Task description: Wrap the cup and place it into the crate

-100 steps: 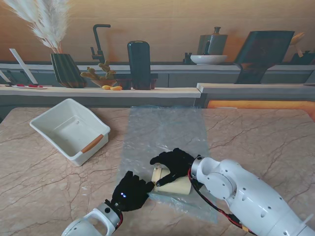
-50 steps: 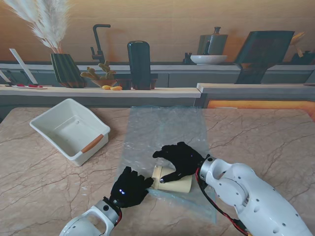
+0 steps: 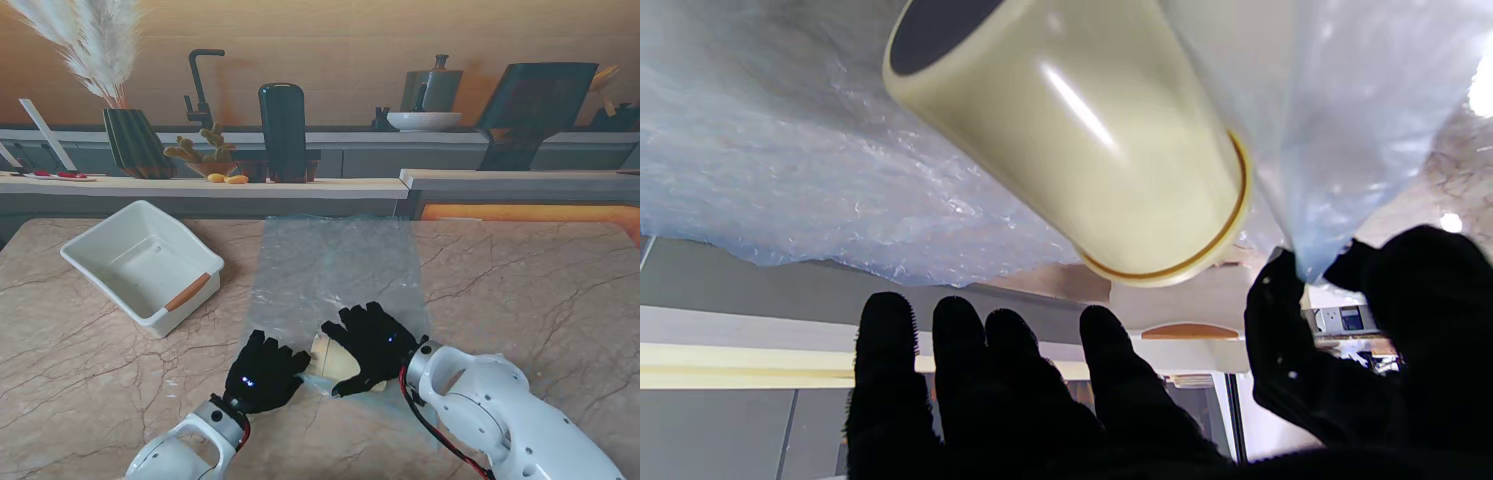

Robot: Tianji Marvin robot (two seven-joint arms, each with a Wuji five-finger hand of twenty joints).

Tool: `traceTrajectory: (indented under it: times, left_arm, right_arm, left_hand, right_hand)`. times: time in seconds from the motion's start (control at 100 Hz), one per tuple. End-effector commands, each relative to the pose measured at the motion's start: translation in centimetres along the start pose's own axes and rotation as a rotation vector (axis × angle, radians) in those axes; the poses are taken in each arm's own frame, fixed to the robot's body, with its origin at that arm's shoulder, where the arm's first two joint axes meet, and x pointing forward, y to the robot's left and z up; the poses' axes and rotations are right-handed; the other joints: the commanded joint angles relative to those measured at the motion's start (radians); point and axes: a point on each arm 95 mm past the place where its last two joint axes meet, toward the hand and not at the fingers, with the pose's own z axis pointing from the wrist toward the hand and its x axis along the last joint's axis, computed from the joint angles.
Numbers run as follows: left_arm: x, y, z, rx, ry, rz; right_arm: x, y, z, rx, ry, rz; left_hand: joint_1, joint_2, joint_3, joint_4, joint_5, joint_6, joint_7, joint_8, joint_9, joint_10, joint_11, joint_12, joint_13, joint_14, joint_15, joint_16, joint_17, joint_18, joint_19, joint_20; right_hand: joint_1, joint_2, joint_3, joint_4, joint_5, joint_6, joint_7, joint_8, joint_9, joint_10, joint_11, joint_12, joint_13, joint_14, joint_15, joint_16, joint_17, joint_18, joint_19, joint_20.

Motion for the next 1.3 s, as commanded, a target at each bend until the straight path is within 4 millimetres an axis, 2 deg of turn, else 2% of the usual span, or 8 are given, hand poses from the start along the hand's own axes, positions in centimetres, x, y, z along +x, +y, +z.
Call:
traceTrajectory:
  times: [0.0, 0.34, 0.5, 0.73, 0.9, 0.98, 1.07, 1.29]
  left_arm:
    - [0.1, 0.0, 0.1, 0.006, -0.013, -0.011]
    - [0.2, -0.2, 1.2, 0.030, -0.060, -0.055]
    - [0.3, -0.5, 1.9, 0.031, -0.087, -0.069]
    - [0.3, -0.4, 2.4, 0.017, -0.105, -0.083]
    - [0.2, -0.5, 2.2, 0.010, -0.109, -0.072]
    - [0.0, -0.6, 2.2, 0.017, -0.114, -0.066]
    - [-0.4, -0.8, 2.1, 0.035, -0.119, -0.055]
    - [-1.4, -1.7, 1.8, 0.138, -0.097, -0.053]
  right_arm:
    - [0.6, -0.2, 0.0, 0.016, 0.000, -0.002]
    - [0.2, -0.9, 1.4, 0.065, -0.040, -0.043]
    - [-0.2, -1.2, 1.9, 0.081, -0.034, -0.034]
    - [-0.9, -1.3, 2.5, 0.086, -0.012, 0.028]
    - [-1.5, -1.1, 2.7, 0.108, 0.019, 0.074]
    - [-1.9, -1.1, 2.9, 0.119, 0.034, 0.093]
    - [-2.6, -0.9, 3.2, 0.141, 0.052, 0.108]
    - [-4.1, -0.9, 4.2, 0.206, 0.048, 0.188]
  left_hand:
    - [-0.019, 0.008, -0.011, -0.012, 0.029, -0.006, 0.058, 0.003, 0.021, -0.003, 0.042, -0.003, 0.006, 0.013, 0.010, 0.014, -0.005, 0.039, 0.038, 0.024]
    - [-0.017, 0.008, -0.014, -0.017, 0.084, 0.030, 0.090, -0.013, 0.074, 0.022, 0.072, -0.001, 0.041, 0.026, 0.038, 0.021, 0.012, 0.062, 0.056, 0.035]
    - [-0.018, 0.025, -0.024, -0.015, 0.117, 0.045, 0.101, -0.026, 0.102, 0.011, 0.079, -0.006, 0.056, 0.033, 0.049, 0.020, 0.020, 0.075, 0.063, 0.041]
    - [-0.024, 0.041, -0.037, -0.010, 0.121, 0.048, 0.100, -0.030, 0.102, 0.010, 0.080, -0.010, 0.054, 0.034, 0.051, 0.017, 0.017, 0.075, 0.063, 0.044]
    - [-0.027, 0.040, -0.077, 0.001, 0.057, 0.051, 0.069, -0.014, 0.048, 0.010, 0.057, -0.016, 0.013, 0.025, 0.022, 0.007, -0.010, 0.056, 0.035, 0.036]
    - [-0.034, 0.039, -0.105, 0.004, 0.031, 0.058, 0.026, -0.014, 0.014, 0.019, 0.028, -0.026, -0.015, 0.025, -0.008, -0.001, -0.032, 0.050, 0.012, 0.029]
    - [-0.047, 0.045, -0.130, 0.010, 0.009, 0.065, -0.039, -0.013, -0.018, 0.025, -0.012, -0.040, -0.043, 0.023, -0.046, -0.012, -0.052, 0.043, -0.017, 0.018]
    - [-0.179, 0.126, -0.123, 0.073, -0.182, 0.119, -0.429, -0.037, -0.275, 0.057, -0.221, -0.117, -0.240, 0.011, -0.243, -0.058, -0.212, 0.021, -0.204, -0.062]
  right_hand:
    - [-0.001, -0.033, 0.027, -0.025, 0.001, 0.039, -0.032, -0.011, -0.040, 0.043, -0.025, -0.015, -0.036, 0.027, -0.011, -0.018, -0.017, 0.026, -0.036, -0.023]
    - [0.130, -0.113, 0.029, -0.006, -0.067, 0.037, -0.108, -0.037, -0.099, 0.043, -0.036, -0.022, -0.057, 0.024, -0.003, -0.039, -0.013, 0.058, -0.039, -0.043]
    - [0.311, -0.159, 0.043, 0.036, -0.018, 0.034, -0.098, -0.026, -0.068, 0.030, -0.003, -0.013, -0.027, 0.004, 0.017, -0.041, -0.005, 0.051, -0.027, -0.048]
    - [0.528, -0.003, 0.076, 0.135, 0.155, -0.035, 0.022, 0.053, 0.081, -0.015, 0.082, 0.023, 0.077, -0.021, 0.061, -0.026, 0.037, 0.036, -0.010, -0.068]
    - [0.639, 0.072, 0.147, 0.077, 0.318, -0.133, 0.212, 0.108, 0.229, -0.066, 0.100, 0.040, 0.172, -0.044, 0.093, 0.007, 0.073, 0.020, 0.010, -0.093]
    - [0.674, 0.043, 0.199, 0.001, 0.334, -0.158, 0.378, -0.008, 0.283, -0.083, 0.102, 0.047, 0.193, -0.049, 0.094, 0.019, 0.076, 0.019, 0.022, -0.110]
    - [0.693, 0.022, 0.205, -0.025, 0.341, -0.182, 0.534, -0.099, 0.364, -0.106, 0.110, 0.051, 0.241, -0.059, 0.111, 0.036, 0.088, 0.022, 0.029, -0.117]
    - [0.718, 0.002, 0.205, -0.045, 0.368, -0.227, 0.640, -0.137, 0.485, -0.145, 0.154, 0.068, 0.335, -0.081, 0.159, 0.080, 0.107, 0.015, 0.042, -0.118]
